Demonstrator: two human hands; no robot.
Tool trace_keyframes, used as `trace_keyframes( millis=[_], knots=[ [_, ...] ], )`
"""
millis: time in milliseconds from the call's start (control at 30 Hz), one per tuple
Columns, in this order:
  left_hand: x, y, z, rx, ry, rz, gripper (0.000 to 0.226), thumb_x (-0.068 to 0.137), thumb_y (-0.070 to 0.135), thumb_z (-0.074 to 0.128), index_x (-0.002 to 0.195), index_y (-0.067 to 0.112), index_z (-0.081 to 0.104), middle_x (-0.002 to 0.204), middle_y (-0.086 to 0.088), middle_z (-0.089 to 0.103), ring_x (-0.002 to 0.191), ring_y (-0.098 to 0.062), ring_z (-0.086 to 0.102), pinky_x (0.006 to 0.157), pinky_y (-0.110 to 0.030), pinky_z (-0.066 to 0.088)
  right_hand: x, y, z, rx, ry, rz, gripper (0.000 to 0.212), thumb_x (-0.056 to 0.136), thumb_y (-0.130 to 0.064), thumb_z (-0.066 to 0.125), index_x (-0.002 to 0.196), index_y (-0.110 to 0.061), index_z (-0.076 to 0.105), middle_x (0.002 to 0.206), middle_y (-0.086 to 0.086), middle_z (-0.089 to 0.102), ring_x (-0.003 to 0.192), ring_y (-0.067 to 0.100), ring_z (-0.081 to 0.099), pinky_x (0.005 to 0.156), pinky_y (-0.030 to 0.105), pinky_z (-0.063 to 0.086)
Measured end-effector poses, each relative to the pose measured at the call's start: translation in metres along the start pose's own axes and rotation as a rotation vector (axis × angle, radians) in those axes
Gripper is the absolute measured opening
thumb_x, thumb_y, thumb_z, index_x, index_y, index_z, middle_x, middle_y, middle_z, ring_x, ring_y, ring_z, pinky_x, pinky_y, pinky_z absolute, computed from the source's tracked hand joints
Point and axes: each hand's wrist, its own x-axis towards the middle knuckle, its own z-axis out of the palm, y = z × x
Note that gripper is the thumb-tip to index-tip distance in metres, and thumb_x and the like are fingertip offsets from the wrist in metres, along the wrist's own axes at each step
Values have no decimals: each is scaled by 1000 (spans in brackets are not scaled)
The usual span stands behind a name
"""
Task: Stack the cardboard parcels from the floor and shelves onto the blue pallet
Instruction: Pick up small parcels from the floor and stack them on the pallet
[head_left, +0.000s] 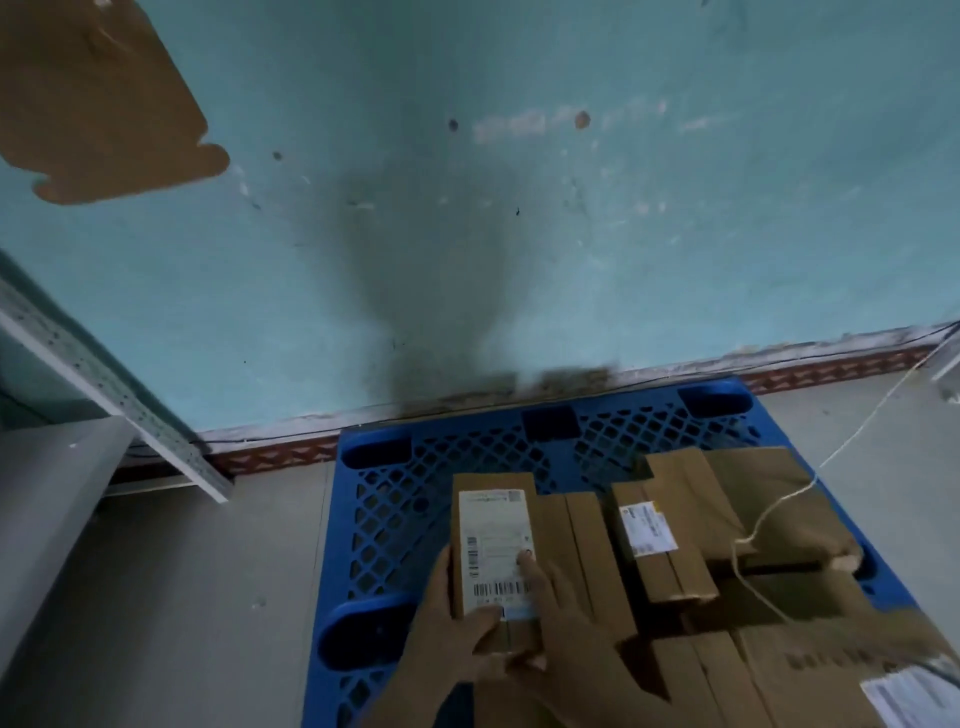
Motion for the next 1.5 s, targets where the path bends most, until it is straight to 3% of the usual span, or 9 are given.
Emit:
trace_keyframes(
  millis=[200,400,500,733,900,967,1067,1200,1500],
  knots=[
    [74,-110,37,193,-157,-20,67,86,0,59,142,19,29,121,5,55,103,-10,56,77,-21,53,53,86,59,-465,-24,186,86,85,-56,52,146,-44,-7,159,0,-11,146,29,-11,110,68,-2],
    [73,-145,84,309,-122,27,78,89,5,56,148,25,8,150,6,19,141,-14,24,97,1,25,57,131,75,-576,-19,230,84,95,-38,45,142,-37,-25,139,-2,-41,124,24,-41,105,72,-8],
    [84,-138,90,337,-155,74,87,83,1,61,144,36,11,152,9,18,137,-9,29,113,-28,31,58,137,67,-559,45,247,81,96,-33,41,142,-31,-26,147,0,-36,125,21,-39,107,67,-8],
    [82,-100,85,366,-95,70,74,85,3,60,144,30,22,152,8,22,137,-7,30,113,-29,32,45,124,36,-381,167,230,74,95,-34,40,149,-30,-9,157,0,-20,131,13,-30,114,48,-10],
    [32,-33,68,385,-54,101,71,85,3,61,137,32,22,136,19,25,118,5,28,88,7,22,2,93,-51,-348,325,181,76,92,-41,43,151,-21,0,156,-3,-6,147,27,-3,115,55,6],
    [5,0,62,415,-26,142,73,85,9,63,139,31,20,133,22,23,126,2,26,96,-2,18,-28,85,-102,-420,471,141,79,81,-49,49,146,-14,22,152,3,22,140,33,31,103,64,31],
    [-44,59,69,415,-17,175,76,74,30,72,133,37,24,138,23,26,140,-12,27,110,-19,22,-94,75,-178,-388,508,156,74,92,-45,42,151,-23,3,158,-4,5,147,20,8,117,50,11],
    [-113,147,123,237,-43,130,73,79,15,71,140,25,32,146,0,35,137,-23,32,112,-38,28,-185,44,-241,-20,480,213,74,90,-40,56,149,-31,13,151,-4,31,133,14,37,98,21,36],
    [-285,272,270,266,-330,353,56,88,1,57,138,13,37,139,-11,44,123,-25,46,84,-22,43,-382,4,-294,447,700,172,67,82,-37,66,139,-40,31,140,6,47,121,22,51,100,34,46]
  ],
)
